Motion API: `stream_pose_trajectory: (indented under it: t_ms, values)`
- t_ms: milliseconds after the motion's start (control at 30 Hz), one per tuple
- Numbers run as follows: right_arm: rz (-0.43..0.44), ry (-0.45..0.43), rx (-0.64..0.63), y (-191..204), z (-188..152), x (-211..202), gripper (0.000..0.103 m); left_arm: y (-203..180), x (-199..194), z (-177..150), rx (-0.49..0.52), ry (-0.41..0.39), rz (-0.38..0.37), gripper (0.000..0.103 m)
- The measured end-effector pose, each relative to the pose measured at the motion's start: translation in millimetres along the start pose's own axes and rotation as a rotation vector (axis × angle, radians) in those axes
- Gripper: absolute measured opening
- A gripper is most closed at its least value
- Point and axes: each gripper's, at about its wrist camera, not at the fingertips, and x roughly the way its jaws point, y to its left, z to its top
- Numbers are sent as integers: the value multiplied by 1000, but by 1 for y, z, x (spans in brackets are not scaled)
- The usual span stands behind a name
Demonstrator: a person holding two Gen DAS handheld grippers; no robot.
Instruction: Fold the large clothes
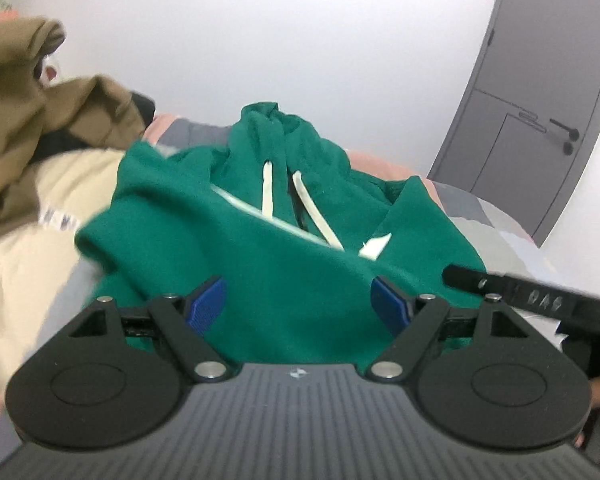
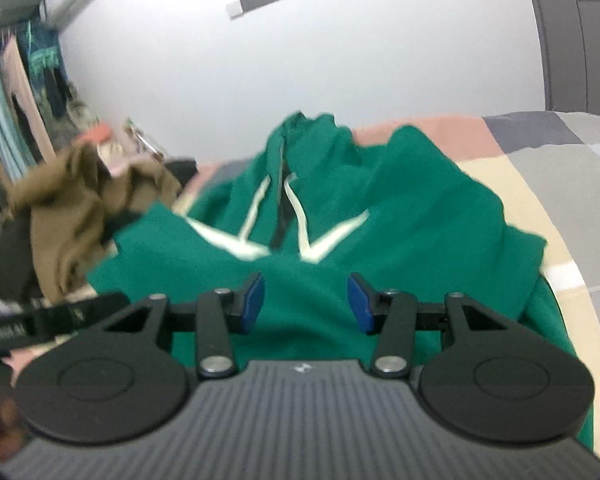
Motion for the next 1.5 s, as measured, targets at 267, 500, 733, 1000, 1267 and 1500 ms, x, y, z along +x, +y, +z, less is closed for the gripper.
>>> stream_pose_trajectory:
  t_ms: [267,500,733,1000,1267,1500]
  values:
    - [53,-27,43,-19,73,56,81,32,97,98,-82,28,1,83]
    - [69,-9,116,-61,132,198,80,94,241,162,-214,41,23,83]
    - [102,23,211,-91,160,332,81,141,367,179,-370,81,-58,83]
    - [151,10,175,-86,178,392,72,151,408,201,-462,25,-117,82]
    - [113,-21,-67,-46,205,370,11,116,386,217,-301,-5,-68,13]
    - [171,-168,-159,-23,219,285,11,92,291,235,-192,-101,-98,11]
